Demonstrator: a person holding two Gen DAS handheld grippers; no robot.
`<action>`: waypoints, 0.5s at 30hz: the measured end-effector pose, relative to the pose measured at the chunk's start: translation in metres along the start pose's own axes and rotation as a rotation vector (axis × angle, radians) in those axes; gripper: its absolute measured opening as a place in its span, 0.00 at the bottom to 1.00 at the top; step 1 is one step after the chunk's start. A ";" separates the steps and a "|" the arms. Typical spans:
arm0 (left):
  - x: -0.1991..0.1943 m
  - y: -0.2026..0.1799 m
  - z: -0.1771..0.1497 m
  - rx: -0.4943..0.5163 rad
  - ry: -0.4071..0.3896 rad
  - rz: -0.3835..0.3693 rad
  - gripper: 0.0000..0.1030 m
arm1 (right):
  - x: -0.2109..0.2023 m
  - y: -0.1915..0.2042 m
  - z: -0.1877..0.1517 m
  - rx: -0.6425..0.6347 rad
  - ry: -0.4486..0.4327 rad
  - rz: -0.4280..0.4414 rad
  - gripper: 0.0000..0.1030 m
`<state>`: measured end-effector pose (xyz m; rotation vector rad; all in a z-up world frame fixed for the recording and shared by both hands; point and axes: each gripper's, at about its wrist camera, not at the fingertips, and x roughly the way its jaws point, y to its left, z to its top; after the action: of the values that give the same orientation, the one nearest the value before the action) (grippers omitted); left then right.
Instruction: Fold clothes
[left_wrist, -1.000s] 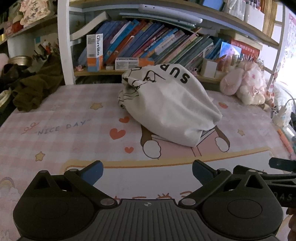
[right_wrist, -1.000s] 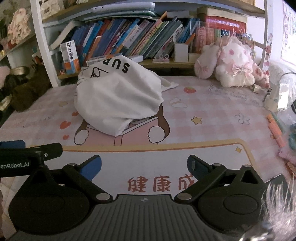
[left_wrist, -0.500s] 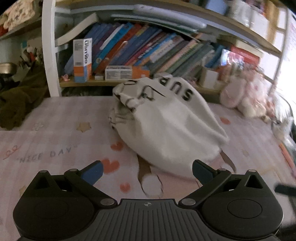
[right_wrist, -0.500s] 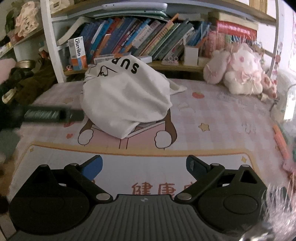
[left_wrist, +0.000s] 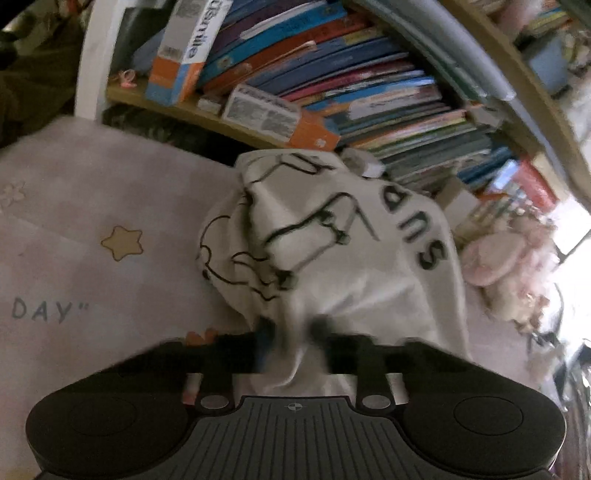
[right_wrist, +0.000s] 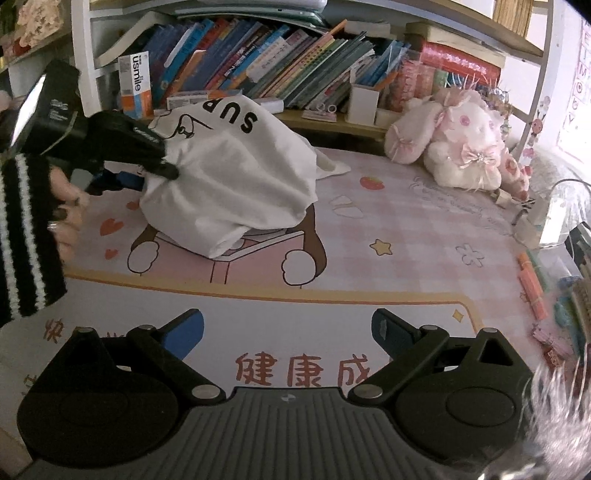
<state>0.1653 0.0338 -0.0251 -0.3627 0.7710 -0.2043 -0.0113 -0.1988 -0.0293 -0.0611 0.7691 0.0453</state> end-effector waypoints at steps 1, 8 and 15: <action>-0.001 0.002 0.000 -0.016 0.007 -0.019 0.02 | 0.001 0.000 0.001 0.001 -0.001 0.008 0.96; -0.112 -0.009 -0.045 0.083 -0.077 -0.097 0.02 | 0.007 0.003 0.011 -0.127 -0.052 0.128 0.96; -0.165 -0.007 -0.122 0.031 0.000 0.009 0.02 | 0.016 -0.012 0.010 -0.114 -0.021 0.306 0.96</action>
<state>-0.0382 0.0486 0.0031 -0.3300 0.7688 -0.2081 0.0081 -0.2098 -0.0327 -0.0503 0.7491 0.3802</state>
